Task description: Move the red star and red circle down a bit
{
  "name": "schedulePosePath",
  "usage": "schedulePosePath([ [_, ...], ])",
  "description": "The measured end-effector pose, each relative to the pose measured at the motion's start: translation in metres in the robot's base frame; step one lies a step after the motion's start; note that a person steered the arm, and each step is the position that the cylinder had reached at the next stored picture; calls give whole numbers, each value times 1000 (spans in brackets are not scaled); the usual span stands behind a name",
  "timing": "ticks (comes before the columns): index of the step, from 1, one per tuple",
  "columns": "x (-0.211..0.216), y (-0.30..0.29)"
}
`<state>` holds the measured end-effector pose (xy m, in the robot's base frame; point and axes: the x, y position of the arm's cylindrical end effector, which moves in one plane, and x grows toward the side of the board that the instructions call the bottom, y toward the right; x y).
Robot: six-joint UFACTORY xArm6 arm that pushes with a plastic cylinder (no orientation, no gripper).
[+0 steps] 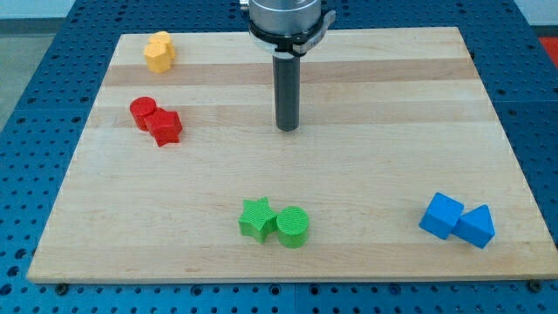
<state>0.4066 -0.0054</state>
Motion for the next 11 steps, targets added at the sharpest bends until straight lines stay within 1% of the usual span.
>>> schedulePosePath([
  [2,0,-4],
  [4,27,-69],
  [5,27,-69],
  [6,26,-93],
  [7,13,-126],
  [8,13,-129],
  [9,13,-163],
  [10,13,-175],
  [11,12,-167],
])
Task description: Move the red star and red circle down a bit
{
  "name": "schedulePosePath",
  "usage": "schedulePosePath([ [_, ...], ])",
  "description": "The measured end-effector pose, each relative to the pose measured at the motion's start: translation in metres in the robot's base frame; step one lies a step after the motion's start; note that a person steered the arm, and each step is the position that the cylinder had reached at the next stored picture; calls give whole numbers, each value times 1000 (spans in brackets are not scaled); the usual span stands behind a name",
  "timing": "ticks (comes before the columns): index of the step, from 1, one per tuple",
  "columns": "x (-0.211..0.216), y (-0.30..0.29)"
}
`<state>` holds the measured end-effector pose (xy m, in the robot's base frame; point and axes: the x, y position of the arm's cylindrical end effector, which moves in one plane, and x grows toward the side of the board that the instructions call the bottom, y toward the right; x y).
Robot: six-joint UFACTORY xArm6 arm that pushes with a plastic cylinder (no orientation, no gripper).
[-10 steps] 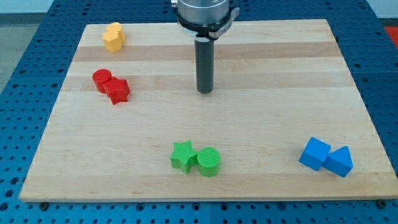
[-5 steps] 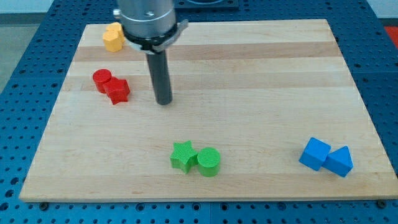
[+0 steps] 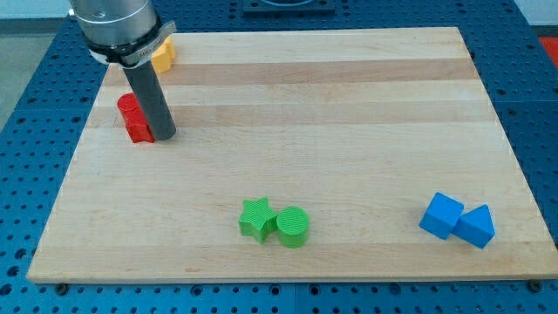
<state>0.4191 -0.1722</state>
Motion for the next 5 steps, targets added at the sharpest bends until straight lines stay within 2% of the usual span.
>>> schedulePosePath([
  [1,-34,67],
  [2,-86,85],
  [4,-214,77],
  [5,-227,76],
])
